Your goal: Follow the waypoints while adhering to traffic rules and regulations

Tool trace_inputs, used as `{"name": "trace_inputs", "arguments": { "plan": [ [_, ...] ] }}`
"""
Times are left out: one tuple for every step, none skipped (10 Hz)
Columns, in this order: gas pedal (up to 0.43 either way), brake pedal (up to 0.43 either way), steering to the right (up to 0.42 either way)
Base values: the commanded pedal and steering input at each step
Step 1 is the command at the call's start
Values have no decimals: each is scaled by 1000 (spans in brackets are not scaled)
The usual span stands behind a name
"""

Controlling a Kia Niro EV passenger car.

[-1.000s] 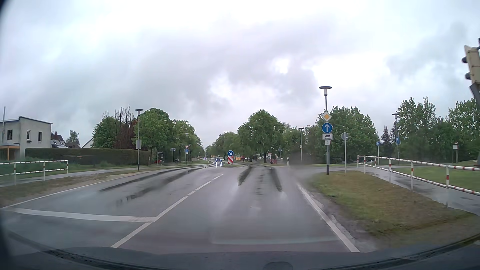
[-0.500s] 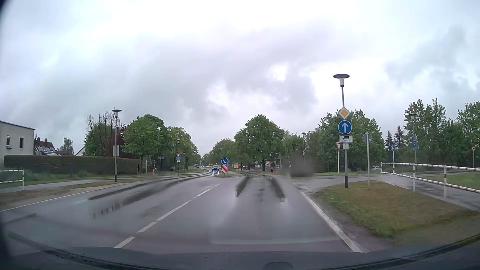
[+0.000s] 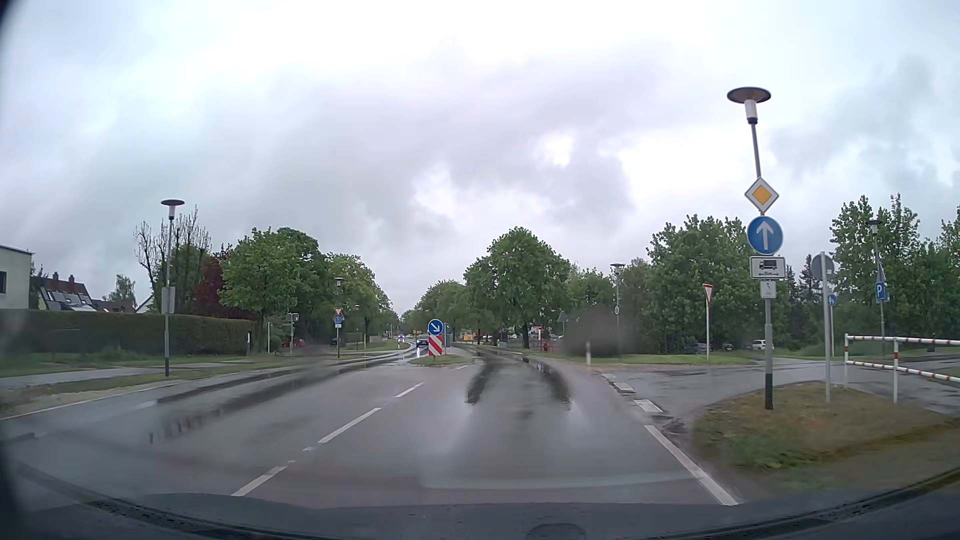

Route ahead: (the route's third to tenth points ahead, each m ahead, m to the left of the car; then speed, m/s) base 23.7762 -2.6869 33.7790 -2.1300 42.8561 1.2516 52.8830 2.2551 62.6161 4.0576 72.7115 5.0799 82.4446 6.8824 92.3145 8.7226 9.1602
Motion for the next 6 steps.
{"name": "trace_inputs", "arguments": {
  "plan": [
    [287,0,9],
    [287,0,9],
    [287,0,9],
    [287,0,9],
    [287,0,9],
    [287,0,9]
  ]
}}
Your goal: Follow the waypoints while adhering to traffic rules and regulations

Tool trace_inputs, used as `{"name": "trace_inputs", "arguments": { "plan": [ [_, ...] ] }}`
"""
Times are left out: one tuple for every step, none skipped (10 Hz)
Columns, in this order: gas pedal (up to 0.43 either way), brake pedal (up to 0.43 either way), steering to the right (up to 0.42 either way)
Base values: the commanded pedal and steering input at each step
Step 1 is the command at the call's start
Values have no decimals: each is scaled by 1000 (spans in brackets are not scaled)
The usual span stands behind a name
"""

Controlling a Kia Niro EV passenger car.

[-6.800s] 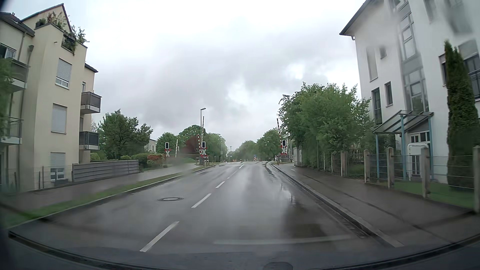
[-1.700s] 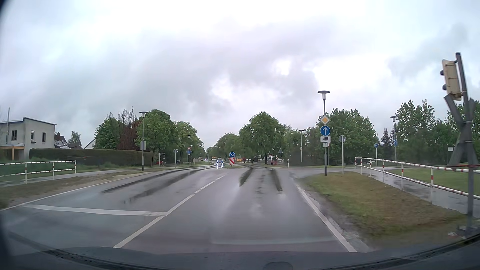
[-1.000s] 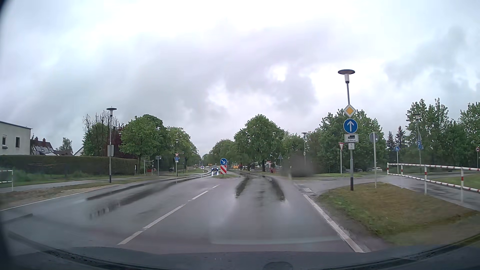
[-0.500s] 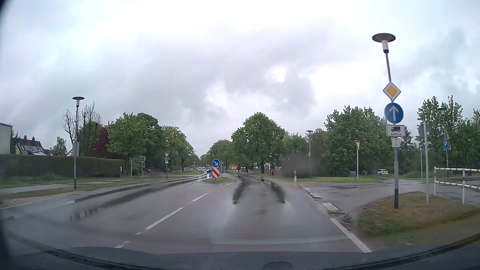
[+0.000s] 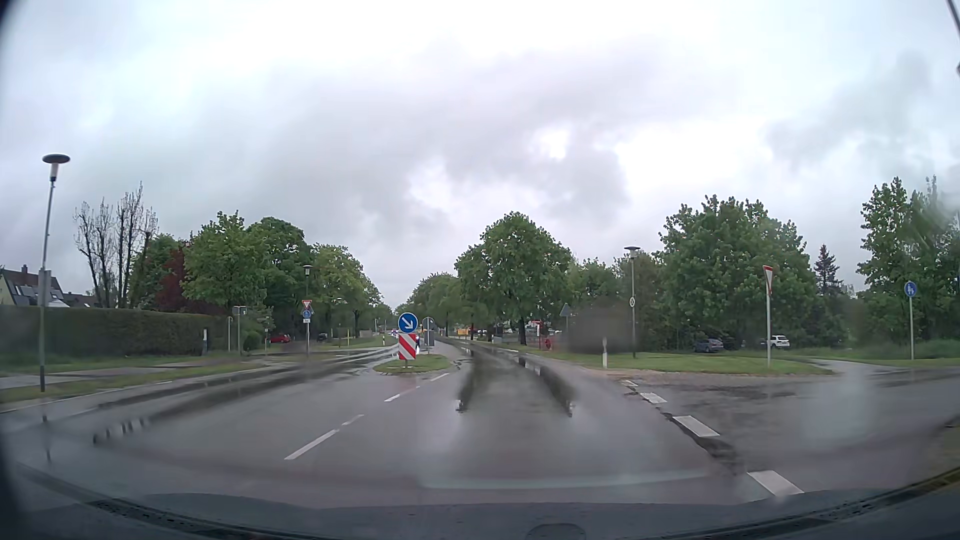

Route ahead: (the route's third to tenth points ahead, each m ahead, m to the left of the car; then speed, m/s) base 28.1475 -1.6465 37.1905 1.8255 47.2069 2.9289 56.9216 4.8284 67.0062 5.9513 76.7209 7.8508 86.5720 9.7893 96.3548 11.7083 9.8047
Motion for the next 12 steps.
{"name": "trace_inputs", "arguments": {
  "plan": [
    [287,0,8],
    [287,0,8],
    [287,0,8],
    [287,0,7],
    [287,0,5],
    [287,0,2],
    [287,0,0],
    [287,0,0],
    [287,0,-2],
    [287,0,-5],
    [287,0,-10],
    [280,0,-16]
  ]
}}
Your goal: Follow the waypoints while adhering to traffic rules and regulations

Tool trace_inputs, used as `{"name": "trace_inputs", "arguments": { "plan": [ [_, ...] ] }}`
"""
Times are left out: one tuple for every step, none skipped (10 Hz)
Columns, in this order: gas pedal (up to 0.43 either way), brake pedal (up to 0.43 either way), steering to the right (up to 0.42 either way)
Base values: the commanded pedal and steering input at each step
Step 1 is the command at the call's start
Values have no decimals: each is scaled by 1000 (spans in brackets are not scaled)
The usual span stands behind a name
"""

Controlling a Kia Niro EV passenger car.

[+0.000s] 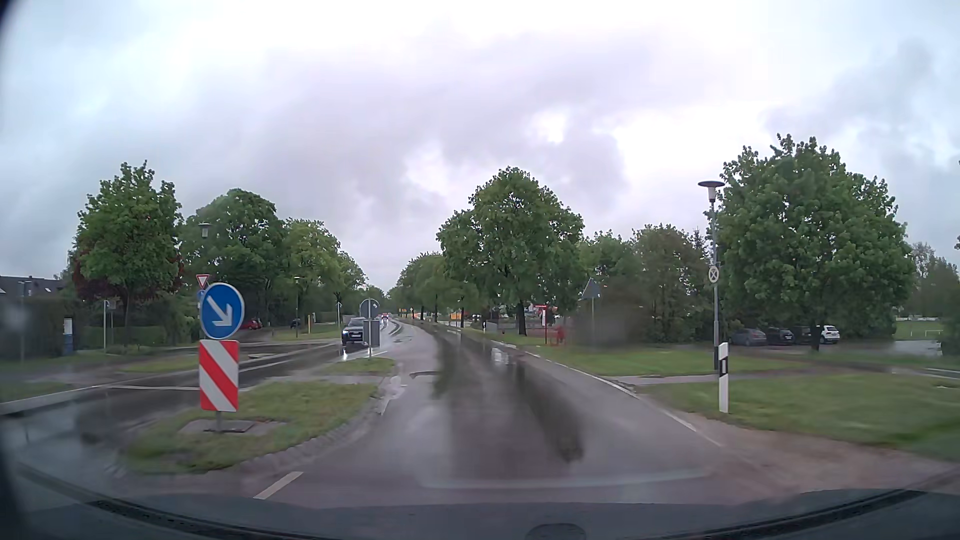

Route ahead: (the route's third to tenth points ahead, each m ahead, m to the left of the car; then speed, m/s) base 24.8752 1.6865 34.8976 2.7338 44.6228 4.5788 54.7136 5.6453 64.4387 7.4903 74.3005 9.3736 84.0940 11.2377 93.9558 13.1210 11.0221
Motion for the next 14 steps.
{"name": "trace_inputs", "arguments": {
  "plan": [
    [268,0,-20],
    [240,0,-22],
    [220,0,-23],
    [220,0,-24],
    [220,0,-25],
    [209,0,-26],
    [209,0,-27],
    [197,0,-28],
    [197,0,-29],
    [189,0,-29],
    [177,0,-28],
    [177,0,-28],
    [177,0,-28],
    [177,0,-28]
  ]
}}
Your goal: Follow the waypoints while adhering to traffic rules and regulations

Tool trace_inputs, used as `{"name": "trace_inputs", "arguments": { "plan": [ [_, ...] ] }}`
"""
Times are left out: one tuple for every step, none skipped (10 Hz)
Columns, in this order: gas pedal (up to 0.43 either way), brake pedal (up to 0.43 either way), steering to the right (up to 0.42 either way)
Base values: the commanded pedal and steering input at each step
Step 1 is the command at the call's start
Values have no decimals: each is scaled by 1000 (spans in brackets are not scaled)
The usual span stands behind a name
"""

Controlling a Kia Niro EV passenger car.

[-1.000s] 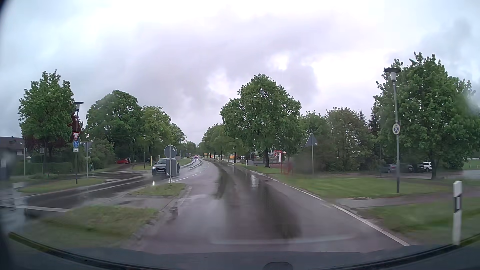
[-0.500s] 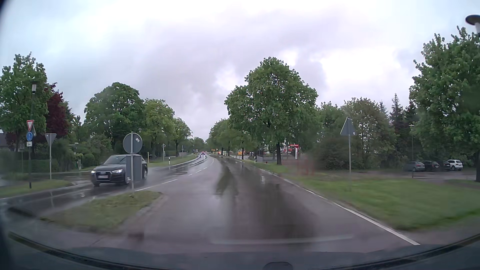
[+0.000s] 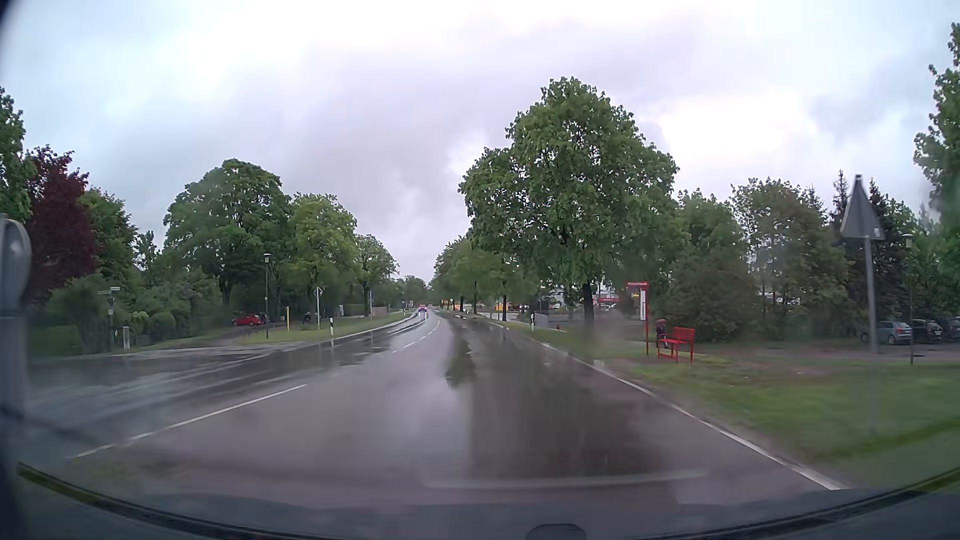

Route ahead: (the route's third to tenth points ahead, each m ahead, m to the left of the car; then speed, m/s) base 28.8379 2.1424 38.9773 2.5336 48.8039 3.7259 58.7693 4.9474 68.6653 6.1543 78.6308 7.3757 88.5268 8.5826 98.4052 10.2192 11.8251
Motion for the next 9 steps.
{"name": "trace_inputs", "arguments": {
  "plan": [
    [177,0,-28],
    [177,0,-27],
    [177,0,-25],
    [177,0,-25],
    [177,0,-23],
    [177,0,-20],
    [177,0,-16],
    [177,0,-16],
    [177,0,-16]
  ]
}}
